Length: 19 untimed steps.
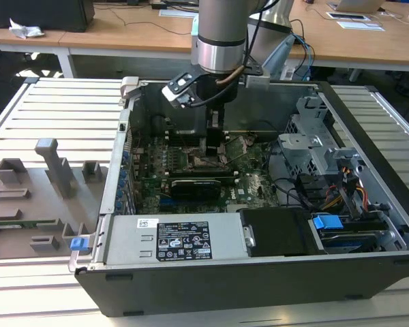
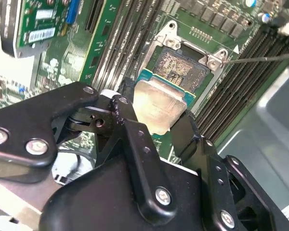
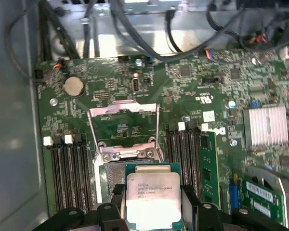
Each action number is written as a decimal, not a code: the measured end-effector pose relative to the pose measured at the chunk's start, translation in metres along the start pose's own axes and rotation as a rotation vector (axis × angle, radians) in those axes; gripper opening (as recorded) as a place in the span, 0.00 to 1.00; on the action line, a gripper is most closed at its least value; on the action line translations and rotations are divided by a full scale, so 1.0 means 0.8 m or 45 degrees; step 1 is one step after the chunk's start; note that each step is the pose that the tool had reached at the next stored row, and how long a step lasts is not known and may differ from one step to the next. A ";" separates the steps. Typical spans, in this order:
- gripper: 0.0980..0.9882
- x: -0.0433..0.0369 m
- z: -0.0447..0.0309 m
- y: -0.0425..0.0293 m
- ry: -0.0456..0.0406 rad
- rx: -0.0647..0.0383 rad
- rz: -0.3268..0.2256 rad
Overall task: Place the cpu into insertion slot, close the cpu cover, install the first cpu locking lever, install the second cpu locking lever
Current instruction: 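Place the cpu into insertion slot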
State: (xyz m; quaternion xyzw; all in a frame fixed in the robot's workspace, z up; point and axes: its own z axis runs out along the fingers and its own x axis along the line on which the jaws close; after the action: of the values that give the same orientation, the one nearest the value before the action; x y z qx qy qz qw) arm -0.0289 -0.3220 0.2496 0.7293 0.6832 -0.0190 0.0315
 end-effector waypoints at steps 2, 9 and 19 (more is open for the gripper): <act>0.50 0.000 0.0000 0.0000 0.002 -0.006 -0.090; 0.50 0.000 0.0000 0.0000 0.007 -0.025 -0.346; 0.50 0.000 0.0017 -0.0017 0.008 -0.030 -0.416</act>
State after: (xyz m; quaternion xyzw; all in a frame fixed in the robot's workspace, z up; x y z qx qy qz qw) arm -0.0302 -0.3220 0.2483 0.6081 0.7930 -0.0136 0.0342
